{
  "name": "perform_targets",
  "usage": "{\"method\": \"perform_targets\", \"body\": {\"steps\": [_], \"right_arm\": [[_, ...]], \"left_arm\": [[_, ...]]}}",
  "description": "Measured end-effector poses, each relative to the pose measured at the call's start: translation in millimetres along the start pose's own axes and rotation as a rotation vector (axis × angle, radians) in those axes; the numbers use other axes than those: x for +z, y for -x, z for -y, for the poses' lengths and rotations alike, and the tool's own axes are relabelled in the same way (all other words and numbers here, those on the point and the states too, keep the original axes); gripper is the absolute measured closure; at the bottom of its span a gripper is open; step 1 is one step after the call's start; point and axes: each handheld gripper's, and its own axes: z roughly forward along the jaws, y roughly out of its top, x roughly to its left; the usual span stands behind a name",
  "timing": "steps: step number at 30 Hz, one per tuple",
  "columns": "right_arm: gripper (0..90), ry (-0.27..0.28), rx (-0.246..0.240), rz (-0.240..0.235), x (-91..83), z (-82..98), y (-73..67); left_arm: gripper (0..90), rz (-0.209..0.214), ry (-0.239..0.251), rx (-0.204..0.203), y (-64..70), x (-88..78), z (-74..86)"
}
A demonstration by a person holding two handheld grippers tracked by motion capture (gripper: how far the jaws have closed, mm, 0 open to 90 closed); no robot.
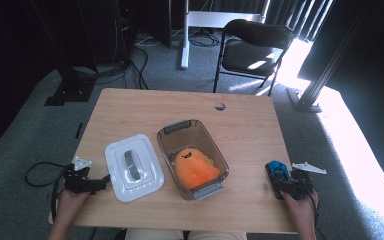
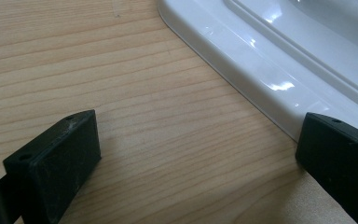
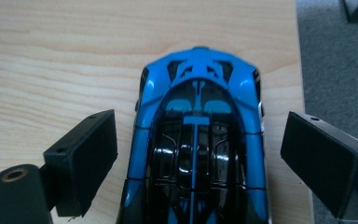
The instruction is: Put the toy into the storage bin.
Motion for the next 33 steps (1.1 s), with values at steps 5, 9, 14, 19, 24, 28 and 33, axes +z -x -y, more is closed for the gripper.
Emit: {"method": "perform_targets", "body": {"steps": [5, 9, 14, 19, 24, 28, 33], "right_arm": [[10.6, -0.031, -0.01, 0.019, 7.3, 2.8, -1.2], [10.6, -0.032, -0.011, 0.016, 7.6, 2.1, -0.4], [10.6, -0.053, -0.005, -0.009, 8.9, 1.9, -0.6], [10.5, -0.076, -0.005, 0.004, 8.6, 1.3, -2.2], [10.6, -0.102, -0.007, 0.036, 9.7, -1.3, -3.8], [10.6, -0.13, -0.015, 0.067, 10.9, -3.8, -6.1], [10.6, -0.117, 0.003, 0.067, 9.8, -4.2, -7.5]], "left_arm": [[0.3, 0.0, 0.001, 0.0, 0.0, 0.1, -0.1], [0.3, 0.0, 0.0, 0.0, 0.0, 0.1, -0.1], [0.3, 0.0, 0.0, 0.0, 0.0, 0.0, -0.1], [0.3, -0.001, -0.001, 0.0, 0.0, 0.0, -0.1], [0.4, -0.001, 0.0, -0.001, 0.1, 0.1, -0.1], [0.3, -0.001, 0.0, 0.0, 0.0, 0.1, -0.1], [0.3, -0.001, 0.0, -0.001, 0.1, 0.0, 0.0]]}}
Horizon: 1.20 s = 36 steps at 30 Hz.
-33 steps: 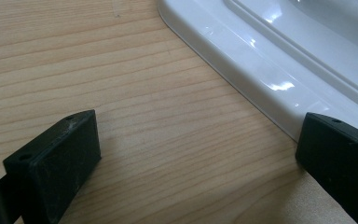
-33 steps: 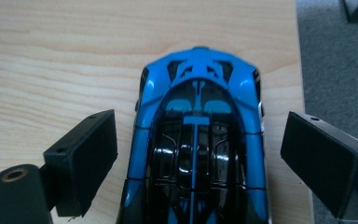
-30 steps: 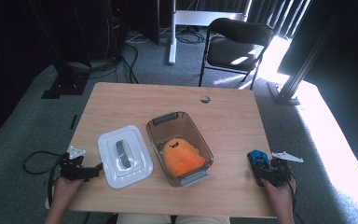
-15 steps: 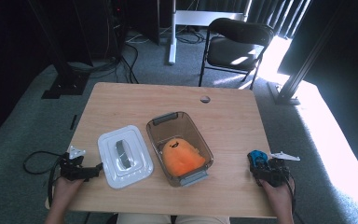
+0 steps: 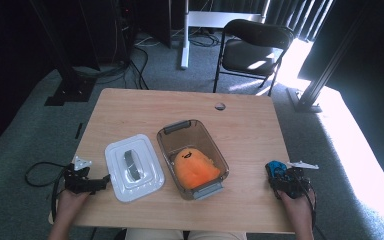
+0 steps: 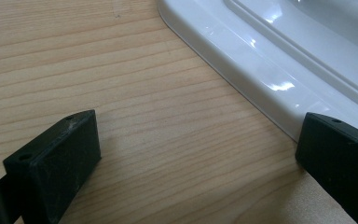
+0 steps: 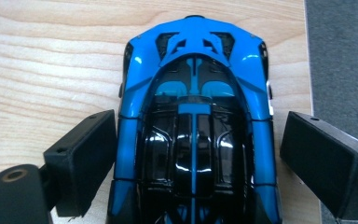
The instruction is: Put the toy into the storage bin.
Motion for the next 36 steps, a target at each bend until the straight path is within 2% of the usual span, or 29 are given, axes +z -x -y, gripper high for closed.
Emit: {"method": "perform_targets", "body": {"steps": [3, 6, 8, 9, 13, 20, 22, 32, 36], "right_arm": [[10.6, 0.038, 0.014, -0.013, -7.2, 2.4, -3.0], [10.5, 0.041, 0.01, 0.004, -7.5, 3.1, -5.3], [10.5, 0.021, 0.009, 0.012, -2.2, 3.8, -5.8], [10.5, 0.016, 0.008, 0.031, -0.3, 4.1, -6.2], [10.4, 0.023, 0.0, 0.049, 2.6, 4.7, -6.7], [11.0, 0.044, 0.011, 0.057, 5.1, 4.3, -8.4], [17.1, 0.059, 0.015, 0.061, 3.9, 5.2, -8.2], [17.5, 0.035, 0.006, 0.068, 4.6, -0.2, -9.5], [17.7, 0.054, 0.006, 0.086, 0.4, -6.5, -12.3]], "left_arm": [[0.3, 0.0, -0.001, 0.001, -0.1, 0.0, -0.1], [0.3, 0.0, 0.0, 0.001, -0.2, 0.2, -0.2], [0.3, 0.0, 0.0, 0.0, -0.2, 0.2, -0.2], [0.3, 0.0, 0.0, 0.001, -0.2, 0.1, -0.1], [0.4, 0.0, 0.0, 0.0, -0.2, 0.2, -0.2], [0.4, -0.003, 0.0, -0.002, 0.1, 0.2, -0.2], [0.4, -0.004, 0.0, -0.002, 0.1, 0.2, -0.2], [0.3, -0.002, -0.001, -0.001, -0.3, 0.4, -0.4], [0.4, -0.002, -0.001, -0.001, -0.3, 0.4, -0.4]]}}
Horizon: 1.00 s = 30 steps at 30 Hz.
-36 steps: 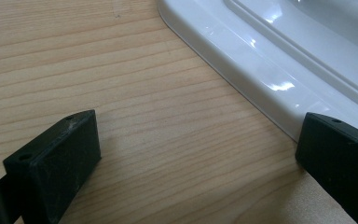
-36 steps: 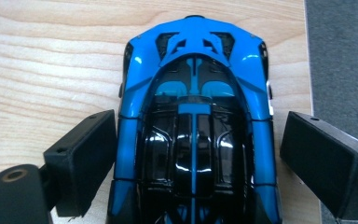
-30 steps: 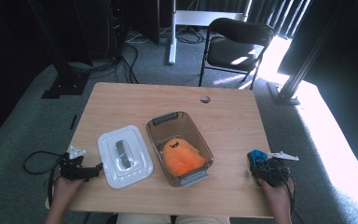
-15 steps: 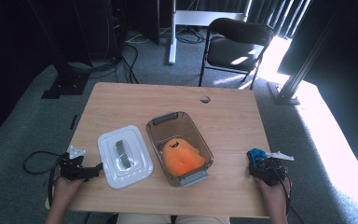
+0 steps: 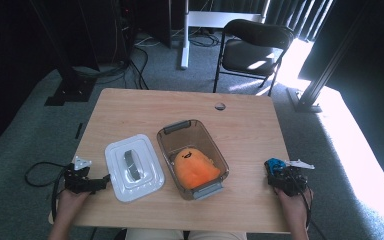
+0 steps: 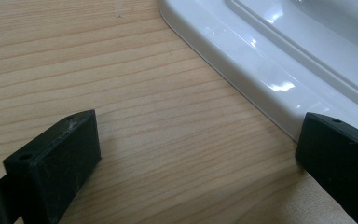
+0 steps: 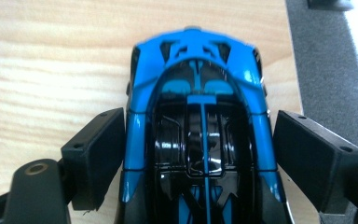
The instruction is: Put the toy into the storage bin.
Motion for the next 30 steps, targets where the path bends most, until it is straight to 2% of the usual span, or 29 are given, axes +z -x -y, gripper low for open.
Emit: {"method": "perform_targets", "body": {"steps": [2, 6, 9, 12, 16, 18, 21, 26, 30], "right_arm": [[17.7, 0.007, 0.012, -0.013, -1.5, -2.7, 1.9], [17.3, -0.018, 0.007, -0.031, 1.8, -1.1, 3.9], [17.3, 0.02, 0.042, -0.053, -0.1, 3.2, 7.0], [17.1, 0.006, 0.045, -0.087, 1.8, 4.1, 9.6], [16.9, 0.0, 0.034, -0.088, 4.3, 6.5, 8.2], [12.6, -0.001, 0.04, -0.098, 3.7, 6.4, 9.9], [11.9, 0.014, 0.046, -0.091, -1.7, 4.6, 12.8], [11.7, -0.009, 0.046, -0.087, -1.2, -4.6, 16.1], [11.8, -0.039, 0.027, -0.084, 6.0, -8.9, 12.3]], "left_arm": [[0.4, -0.001, 0.0, 0.0, 0.1, -0.1, 0.0], [0.3, 0.0, 0.001, -0.001, 0.1, 0.0, 0.1], [0.4, 0.0, 0.001, 0.0, 0.0, -0.1, 0.1], [0.4, 0.0, 0.001, 0.0, 0.0, -0.1, 0.1], [0.4, 0.0, 0.001, 0.0, 0.0, -0.1, 0.1], [0.4, 0.0, 0.001, 0.0, 0.0, -0.1, 0.1], [0.4, 0.0, 0.001, 0.0, 0.0, -0.1, 0.1], [0.3, 0.001, 0.0, 0.001, -0.1, -0.1, 0.1], [0.3, 0.001, 0.0, 0.001, -0.1, -0.1, 0.1]]}}
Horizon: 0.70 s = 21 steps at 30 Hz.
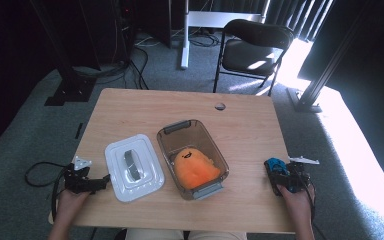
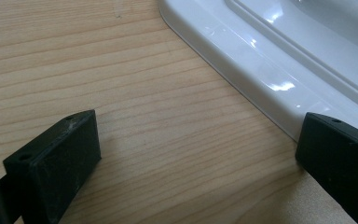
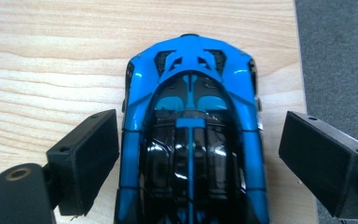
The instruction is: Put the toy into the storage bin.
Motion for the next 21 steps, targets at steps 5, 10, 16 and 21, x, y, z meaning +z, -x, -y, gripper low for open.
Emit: {"method": "perform_targets", "body": {"steps": [5, 10, 16, 21], "right_arm": [[15.4, -0.028, -0.031, 0.021, 7.5, 0.5, -5.6], [25.0, -0.011, -0.051, 0.034, 6.4, 1.4, -7.1], [25.3, -0.029, -0.065, 0.03, 6.5, -1.8, -7.4], [25.4, -0.022, -0.067, 0.05, 5.4, -3.4, -10.3]], "left_arm": [[0.3, 0.0, 0.001, 0.0, 0.0, 0.1, 0.0], [0.4, -0.001, 0.001, -0.001, 0.1, 0.0, 0.1], [0.3, -0.001, 0.001, -0.002, 0.1, 0.0, 0.1], [0.3, 0.0, 0.0, 0.0, -0.1, 0.1, -0.2]]}}
